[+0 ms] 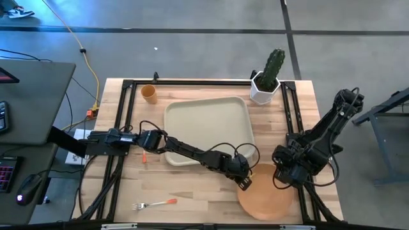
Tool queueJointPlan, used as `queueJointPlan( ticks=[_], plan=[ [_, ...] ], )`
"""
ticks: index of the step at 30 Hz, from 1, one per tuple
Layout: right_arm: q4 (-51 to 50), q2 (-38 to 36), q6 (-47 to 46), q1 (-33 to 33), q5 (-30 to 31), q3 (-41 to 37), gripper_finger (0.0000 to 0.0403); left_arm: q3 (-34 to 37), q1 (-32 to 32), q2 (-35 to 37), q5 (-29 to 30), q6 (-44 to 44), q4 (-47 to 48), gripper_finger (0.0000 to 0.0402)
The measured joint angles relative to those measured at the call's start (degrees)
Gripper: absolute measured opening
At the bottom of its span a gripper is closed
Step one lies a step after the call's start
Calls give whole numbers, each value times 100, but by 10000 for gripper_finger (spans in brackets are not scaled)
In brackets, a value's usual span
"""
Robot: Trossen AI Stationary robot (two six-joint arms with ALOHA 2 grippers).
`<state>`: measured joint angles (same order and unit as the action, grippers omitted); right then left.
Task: Pick and place plate/cup/fork/spoon on tray
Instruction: Put the orange plate on the gray tray
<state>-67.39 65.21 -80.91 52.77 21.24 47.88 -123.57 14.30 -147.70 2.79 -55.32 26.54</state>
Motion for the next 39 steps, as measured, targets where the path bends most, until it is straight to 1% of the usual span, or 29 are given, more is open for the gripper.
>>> queueJointPlan(
  ticks=[1,3,6,9,11,14,19,22,24,29,33,36,39],
  plan=[
    [-24,0,-27,-7,145,0,124,-5,-4,0,-82,-30,-39,12],
    [-30,0,-39,-72,307,0,124,-9,-10,48,-178,-49,31,8],
    [-29,0,12,-184,375,0,124,-73,-8,82,-247,-56,190,9],
    [-29,0,38,-253,393,0,124,-237,-32,157,-273,117,415,4],
    [-32,-4,-35,-255,461,0,124,-340,-84,311,-392,301,822,5],
    [-38,-11,-393,-253,776,0,124,-452,-240,527,-426,614,1200,3],
    [-93,-104,-889,-270,1275,0,124,-450,-593,1016,-152,1373,2146,3],
    [-97,-231,-990,-299,1362,0,124,-447,-854,1256,121,1816,2884,2],
    [-143,-313,-1032,-338,1368,0,124,-435,-1048,1333,180,2139,3165,2],
    [-414,-668,-1068,-436,1315,0,124,-36,-1590,1734,281,2629,3297,1],
    [-437,-956,-1201,-556,1453,0,124,553,-1965,2126,246,2948,3222,1],
    [-438,-1037,-1134,-659,1921,0,124,1223,-2227,2619,219,3111,2946,1],
    [-340,-1013,-920,-818,2631,0,124,2252,-2486,3341,221,3189,2293,1]
  ],
)
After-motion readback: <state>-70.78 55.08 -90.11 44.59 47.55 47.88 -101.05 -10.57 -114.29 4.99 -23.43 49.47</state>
